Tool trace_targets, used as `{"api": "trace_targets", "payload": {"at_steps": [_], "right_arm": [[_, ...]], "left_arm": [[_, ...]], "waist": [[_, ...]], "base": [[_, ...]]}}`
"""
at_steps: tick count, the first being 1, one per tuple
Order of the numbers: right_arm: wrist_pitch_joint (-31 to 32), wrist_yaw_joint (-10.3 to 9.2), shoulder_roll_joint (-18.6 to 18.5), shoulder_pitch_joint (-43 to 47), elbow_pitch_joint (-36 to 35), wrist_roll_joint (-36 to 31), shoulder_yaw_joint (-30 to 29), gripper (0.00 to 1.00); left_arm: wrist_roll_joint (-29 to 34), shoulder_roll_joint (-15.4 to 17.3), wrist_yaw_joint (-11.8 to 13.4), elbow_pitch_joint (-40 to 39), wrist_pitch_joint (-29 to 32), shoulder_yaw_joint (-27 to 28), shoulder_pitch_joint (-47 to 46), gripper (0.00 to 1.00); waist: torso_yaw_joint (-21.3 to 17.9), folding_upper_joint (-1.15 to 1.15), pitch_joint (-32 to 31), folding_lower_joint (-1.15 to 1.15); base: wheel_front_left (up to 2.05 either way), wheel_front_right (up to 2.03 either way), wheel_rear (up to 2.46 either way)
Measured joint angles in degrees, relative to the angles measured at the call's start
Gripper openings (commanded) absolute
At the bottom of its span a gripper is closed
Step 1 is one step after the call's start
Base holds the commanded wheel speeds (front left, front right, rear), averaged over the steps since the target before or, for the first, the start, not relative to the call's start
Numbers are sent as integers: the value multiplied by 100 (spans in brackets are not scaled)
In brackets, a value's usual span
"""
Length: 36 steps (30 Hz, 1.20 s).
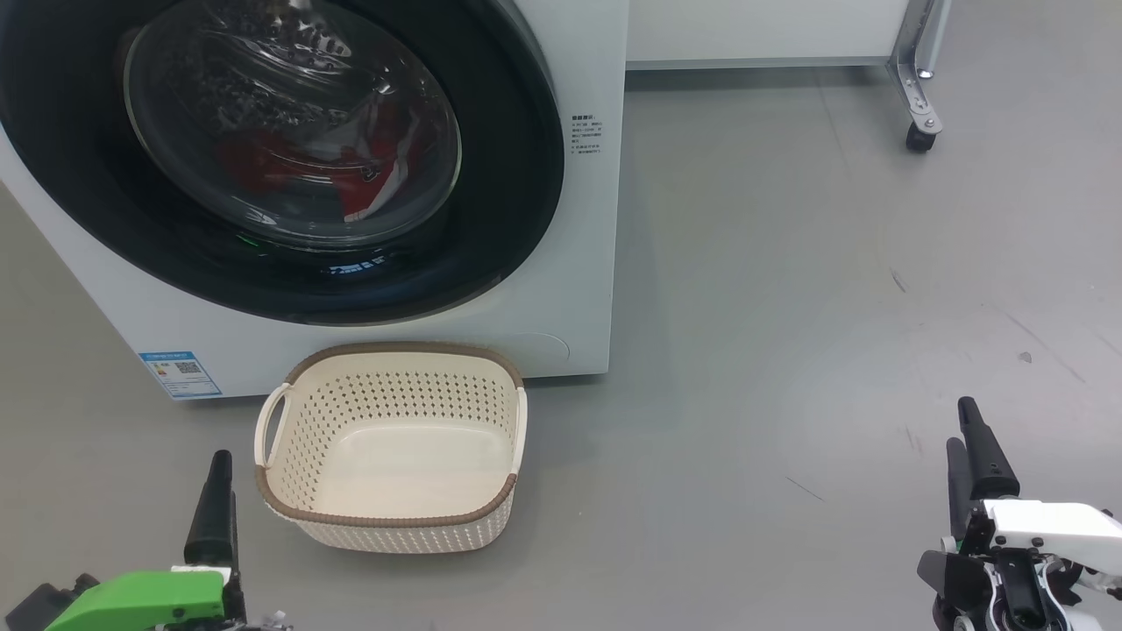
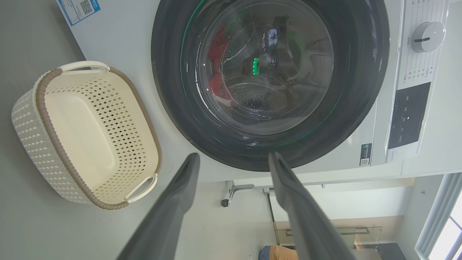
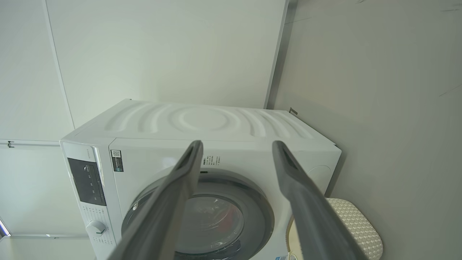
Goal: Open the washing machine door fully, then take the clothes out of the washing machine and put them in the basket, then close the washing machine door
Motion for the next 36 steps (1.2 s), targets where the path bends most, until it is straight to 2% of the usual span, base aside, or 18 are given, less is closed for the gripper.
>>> {"api": "trace_targets", "payload": {"at_steps": [24, 29, 36], "right_arm": [[-469, 1, -32, -25, -682, -1046, -60, 100], [-561, 1, -40, -60, -765, -1315, -82, 100], [-706, -7, -63, -65, -815, -1928, -69, 100]], "left_arm": [[1084, 13, -1, -669, -447, 20, -14, 100], [1527, 21, -1, -645, -553, 10, -9, 100], [2487, 25, -2, -747, -677, -89, -9, 100]], "waist": [[46, 0, 33, 0], [67, 0, 53, 0], [85, 0, 75, 0]], "base": [[0, 0, 0], [0, 0, 0], [0, 0, 0]]}}
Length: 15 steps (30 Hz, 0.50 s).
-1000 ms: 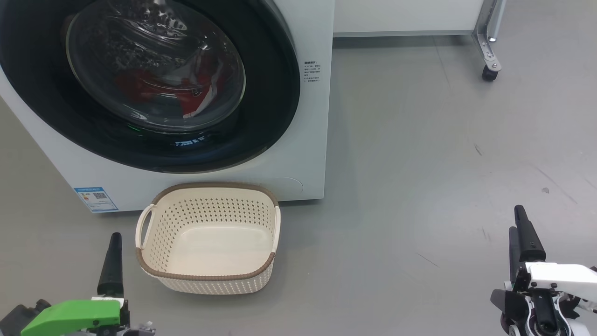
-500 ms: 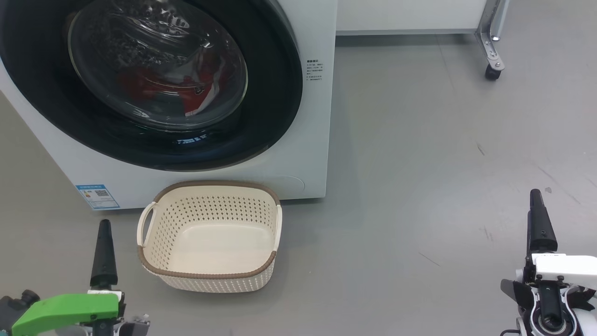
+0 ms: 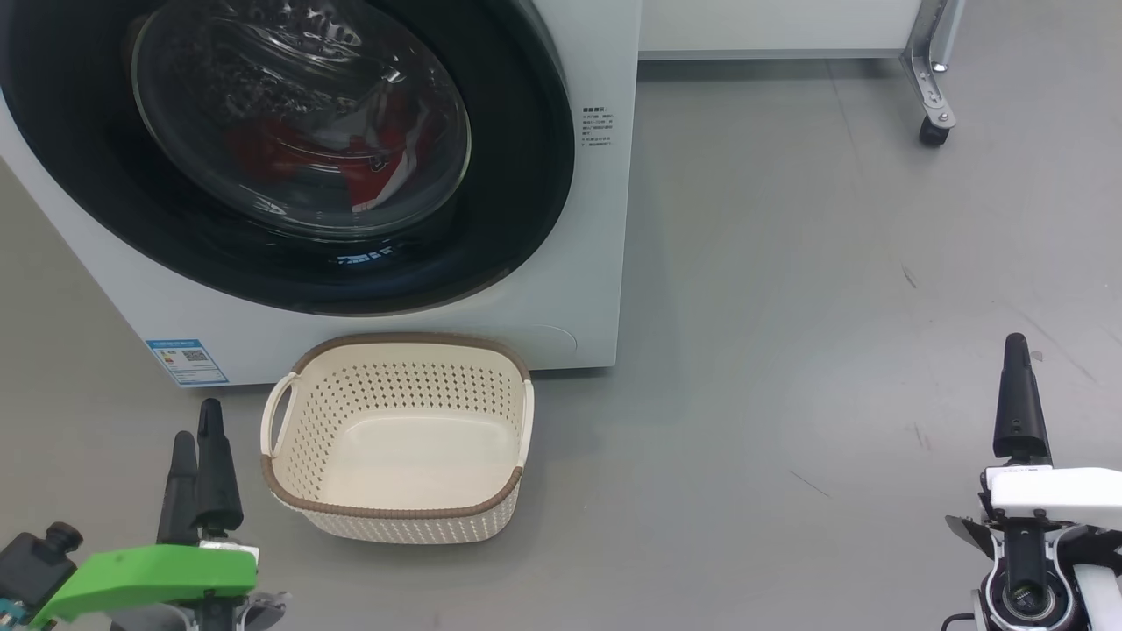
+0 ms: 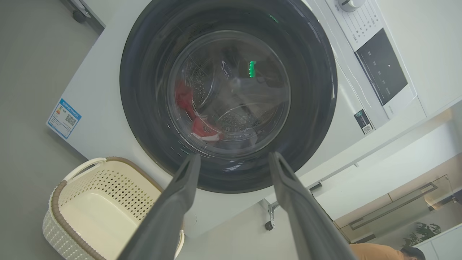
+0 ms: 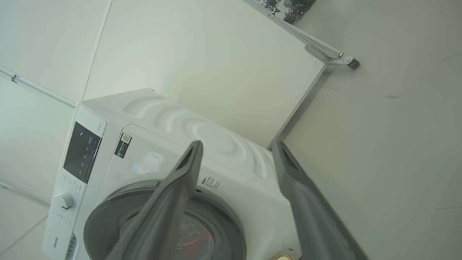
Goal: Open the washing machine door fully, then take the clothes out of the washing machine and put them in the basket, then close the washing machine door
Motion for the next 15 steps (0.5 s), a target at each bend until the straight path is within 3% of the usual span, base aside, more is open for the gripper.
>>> {"api": "trace_targets", "payload": {"at_steps": [8, 15], "right_arm": [[-149, -45, -8, -6, -92, -888, 230, 100], [-292, -143, -23, -66, -192, -1395, 350, 100]], "left_arm": [[744, 20, -1, -129, -160, -109, -3, 100], [1845, 30, -3, -172, -294, -198, -3, 100]], "waist": [[14, 0, 31, 0], [24, 0, 55, 0]], "base": [[0, 0, 0], [0, 0, 0]]}}
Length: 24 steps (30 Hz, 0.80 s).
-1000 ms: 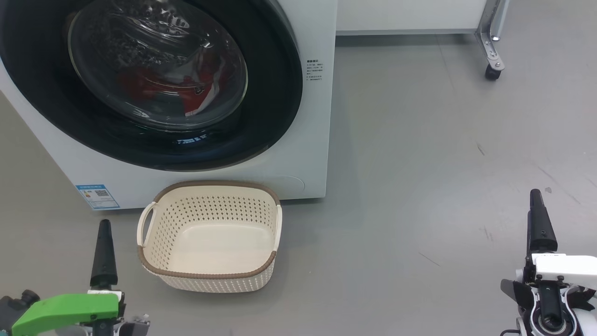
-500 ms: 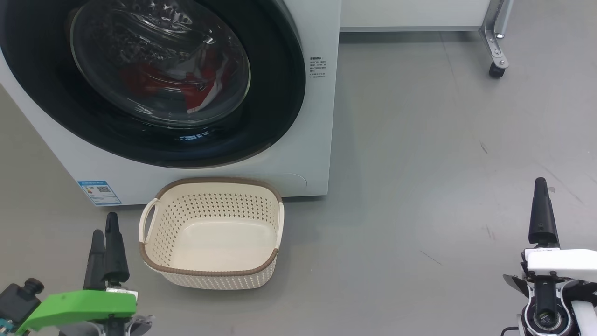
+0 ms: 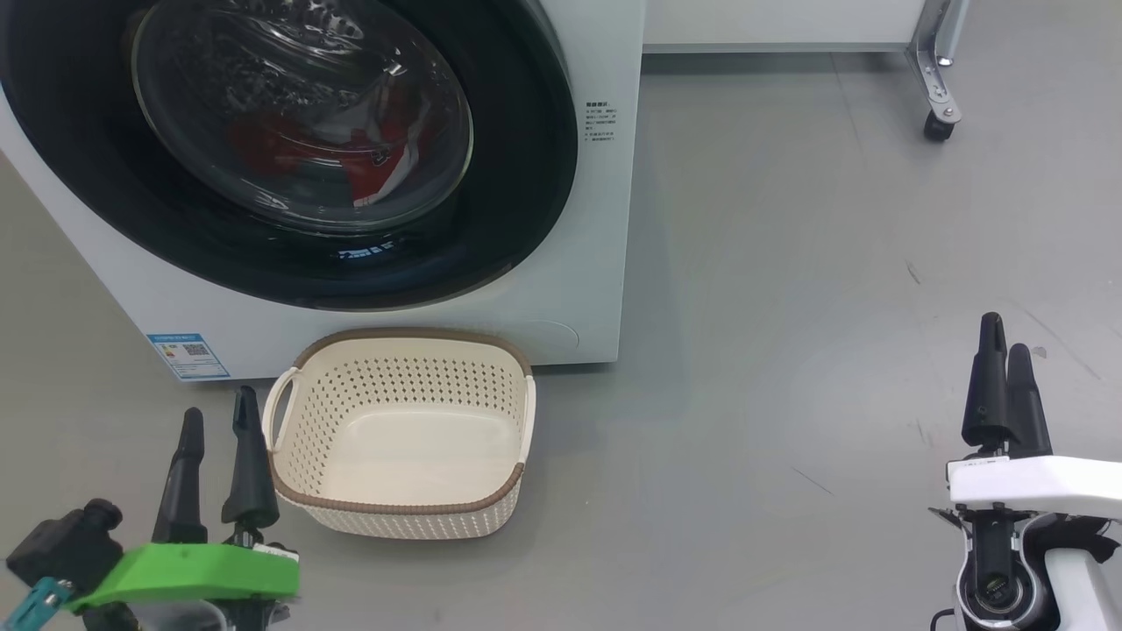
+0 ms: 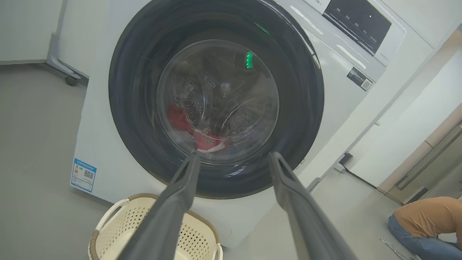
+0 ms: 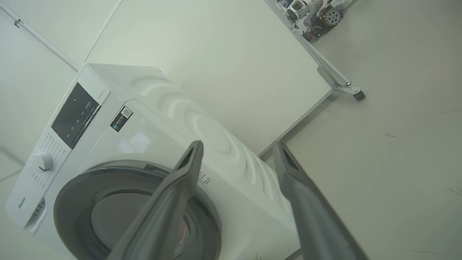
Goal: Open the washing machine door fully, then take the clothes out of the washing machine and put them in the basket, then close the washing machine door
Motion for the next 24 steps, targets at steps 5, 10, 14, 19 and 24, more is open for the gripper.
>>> {"api": "trace_targets", "payload": {"at_steps": [5, 10, 14, 19, 24], "right_arm": [[-92, -96, -12, 0, -13, -510, 70, 100], [-194, -204, -20, -2, -30, -939, 180, 100], [-268, -261, -25, -2, -11, -1343, 339, 100], [-344, -365, -36, -1, 143, -1830, 561, 100], [-363, -508, -44, 0, 421, -2078, 702, 100]], "left_arm": [[799, 43, 4, 9, -93, -59, 0, 100], [1461, 44, 76, 36, -193, -123, 0, 100], [2069, 44, 126, 65, -267, -257, 0, 100], [2642, 47, 193, 132, -337, -411, 0, 100], [2880, 56, 270, 312, -353, -493, 0, 100]], "waist": [[10, 0, 11, 0], [21, 0, 25, 0], [30, 0, 38, 0], [38, 0, 54, 0], [39, 0, 68, 0]], "base": [[0, 0, 0], [0, 0, 0], [0, 0, 0], [0, 0, 0], [0, 0, 0]]}}
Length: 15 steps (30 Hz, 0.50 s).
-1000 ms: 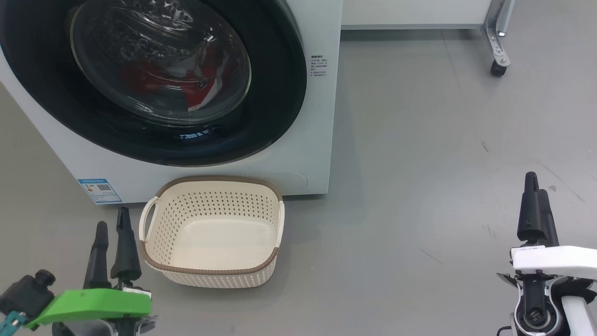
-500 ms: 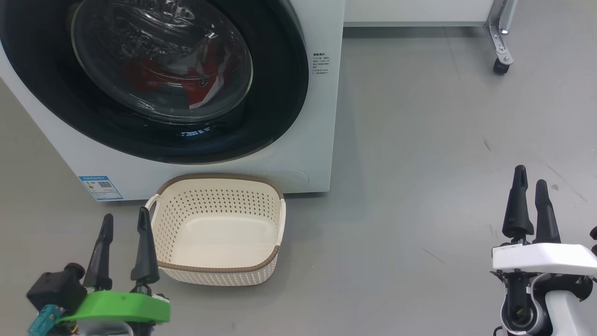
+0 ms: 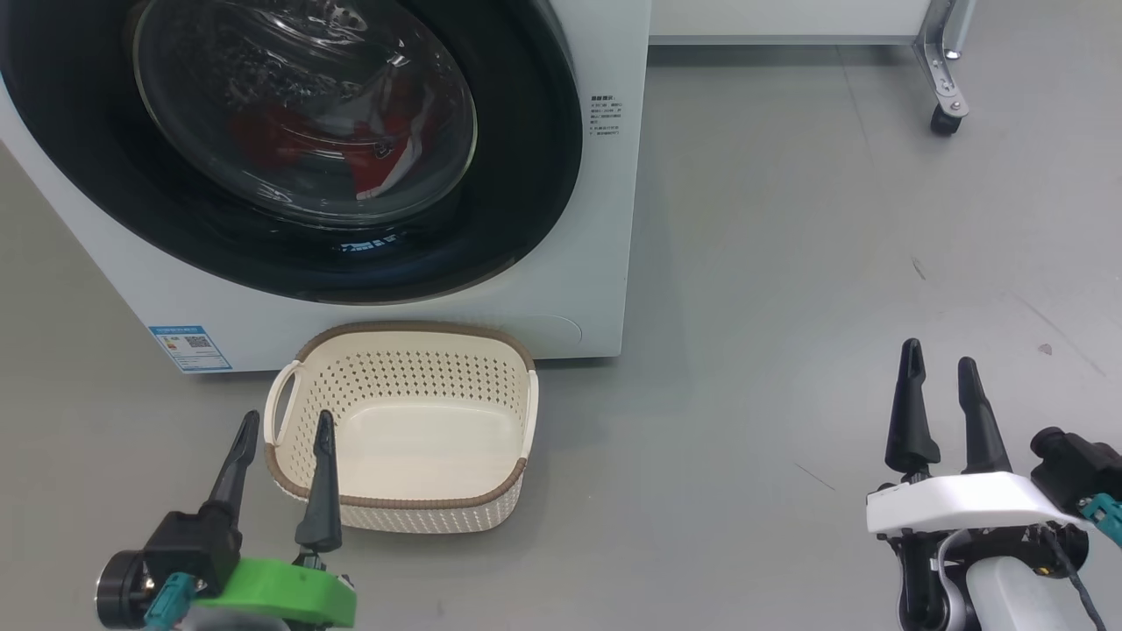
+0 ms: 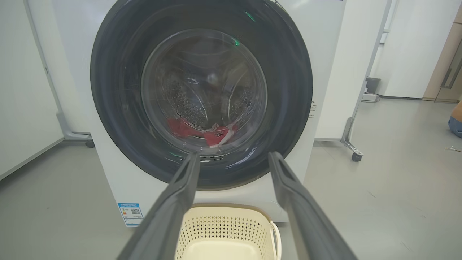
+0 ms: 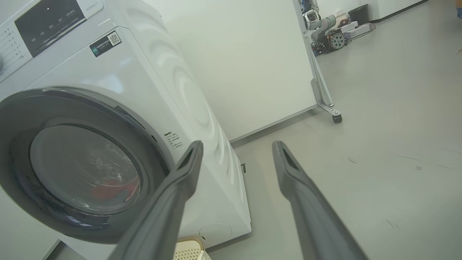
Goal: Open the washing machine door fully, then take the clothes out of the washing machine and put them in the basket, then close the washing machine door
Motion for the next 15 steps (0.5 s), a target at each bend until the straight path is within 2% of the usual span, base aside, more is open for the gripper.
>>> {"api": "trace_targets", "payload": {"at_steps": [10, 15], "right_arm": [[1, -64, -13, 0, 485, -322, 303, 100], [1, -196, -60, -1, 677, -516, 378, 100]], "left_arm": [[154, 4, 153, 444, 0, -112, 3, 100], [156, 4, 199, 608, 0, -154, 3, 100]], "waist": [[-8, 0, -25, 0], [-15, 0, -46, 0]], "base": [[0, 0, 0], [0, 0, 0]]}}
